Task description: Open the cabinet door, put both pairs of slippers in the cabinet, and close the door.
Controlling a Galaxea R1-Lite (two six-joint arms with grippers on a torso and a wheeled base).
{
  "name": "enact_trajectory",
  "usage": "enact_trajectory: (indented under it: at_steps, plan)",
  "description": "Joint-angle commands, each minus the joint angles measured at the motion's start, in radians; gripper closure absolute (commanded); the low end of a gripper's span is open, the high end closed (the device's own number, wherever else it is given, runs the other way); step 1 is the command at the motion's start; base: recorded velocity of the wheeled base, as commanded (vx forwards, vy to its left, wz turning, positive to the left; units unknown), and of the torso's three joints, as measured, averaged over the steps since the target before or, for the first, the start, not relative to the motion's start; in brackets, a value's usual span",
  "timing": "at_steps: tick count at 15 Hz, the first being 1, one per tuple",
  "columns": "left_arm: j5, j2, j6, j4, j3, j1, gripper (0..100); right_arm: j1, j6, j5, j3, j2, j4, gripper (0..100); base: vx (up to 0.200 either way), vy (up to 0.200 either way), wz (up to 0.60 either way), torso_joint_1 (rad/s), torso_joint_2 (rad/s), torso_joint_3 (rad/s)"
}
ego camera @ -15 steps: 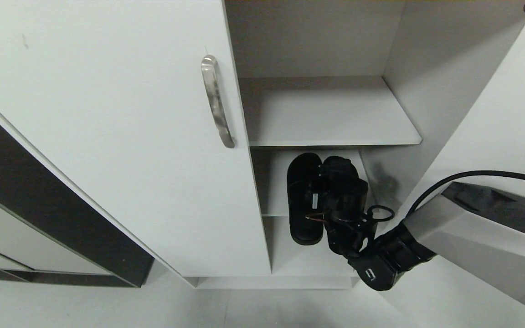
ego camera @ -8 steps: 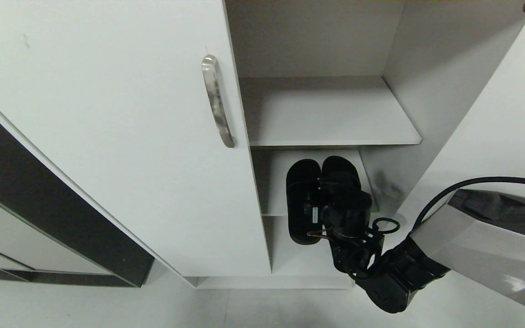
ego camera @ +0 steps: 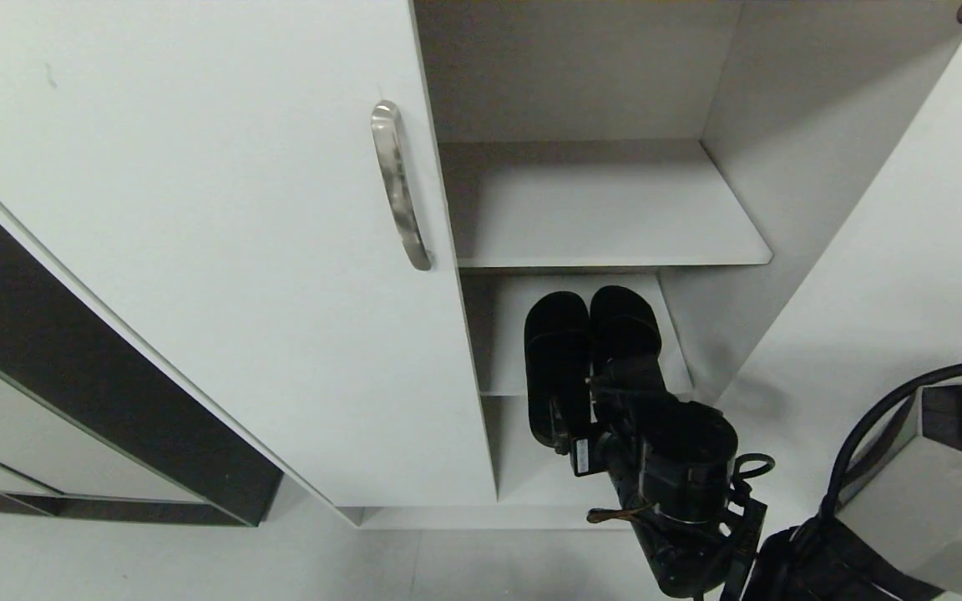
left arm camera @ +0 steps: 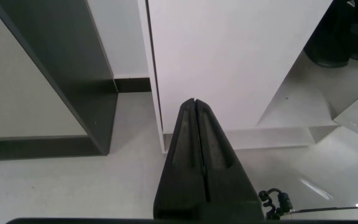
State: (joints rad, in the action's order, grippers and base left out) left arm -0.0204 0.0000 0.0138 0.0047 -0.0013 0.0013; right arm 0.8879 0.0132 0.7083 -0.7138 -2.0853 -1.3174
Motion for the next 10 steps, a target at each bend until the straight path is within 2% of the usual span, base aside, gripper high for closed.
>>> enact_trajectory:
  at_steps: [1,7,10]
  plan:
    - [-0.001,0.002,0.002,0.000,0.000,0.000,100,0.020,0.001,0.000,0.019,0.033,0.000,0,-0.200,0.000,0.00,0.002,0.01,0.002]
    - [-0.001,0.002,0.000,0.000,0.000,0.000,100,0.039,-0.002,-0.003,0.048,0.033,-0.002,0,-0.200,0.000,0.00,0.002,0.00,0.005]
    - [0.000,0.002,0.002,0.000,0.000,0.000,100,0.036,-0.007,-0.003,0.053,0.036,-0.005,0,0.000,0.000,0.00,0.000,0.00,0.000]
